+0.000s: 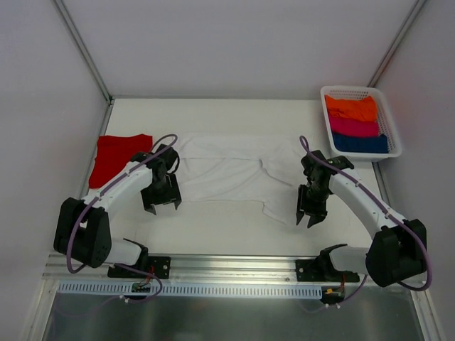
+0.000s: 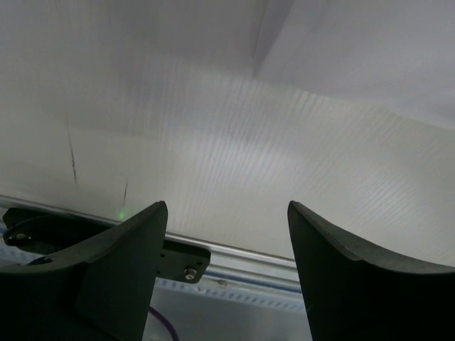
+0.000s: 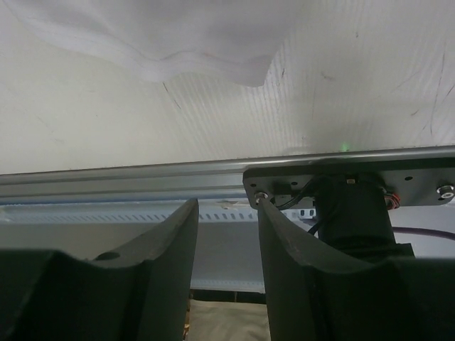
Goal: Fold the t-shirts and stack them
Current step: Grap the side of the flattened tshirt closest away from the robot with both arms
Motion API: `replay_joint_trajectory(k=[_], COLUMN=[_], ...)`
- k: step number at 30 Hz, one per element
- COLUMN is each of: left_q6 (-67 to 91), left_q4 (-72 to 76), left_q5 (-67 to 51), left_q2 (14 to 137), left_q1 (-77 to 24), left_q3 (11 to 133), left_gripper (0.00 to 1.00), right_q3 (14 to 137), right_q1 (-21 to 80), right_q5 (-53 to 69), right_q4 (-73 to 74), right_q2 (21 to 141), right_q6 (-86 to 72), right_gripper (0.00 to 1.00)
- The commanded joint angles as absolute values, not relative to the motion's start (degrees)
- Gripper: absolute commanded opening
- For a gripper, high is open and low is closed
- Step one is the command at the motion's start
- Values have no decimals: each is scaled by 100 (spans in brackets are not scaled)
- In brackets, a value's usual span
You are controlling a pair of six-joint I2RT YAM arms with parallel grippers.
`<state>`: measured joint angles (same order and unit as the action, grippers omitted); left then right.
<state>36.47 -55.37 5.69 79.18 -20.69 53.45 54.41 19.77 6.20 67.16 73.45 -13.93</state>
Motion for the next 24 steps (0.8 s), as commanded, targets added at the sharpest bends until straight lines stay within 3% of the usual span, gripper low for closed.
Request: replay_joint_trajectory(k=[1,11,24], left_q6=[3455,2628,2470], left_q4=[-4879,-2823,-2865], left_q5=[747,-578,-344], left_q2=[7577,6908,7628], left_q1=[-2136,-1864,-1828], left_q3=[5177,4202,4605], left_gripper=[69,69,64], right_q3=[5388,5308,5915], right_q1=[1995,2153,2241], right_q5=[448,783,-193], right_q4=[6531,5598,6540], right_q2=[7032,7216,7479], right_q6=[-1520,-1898,-1907], right_gripper=[43,43,43])
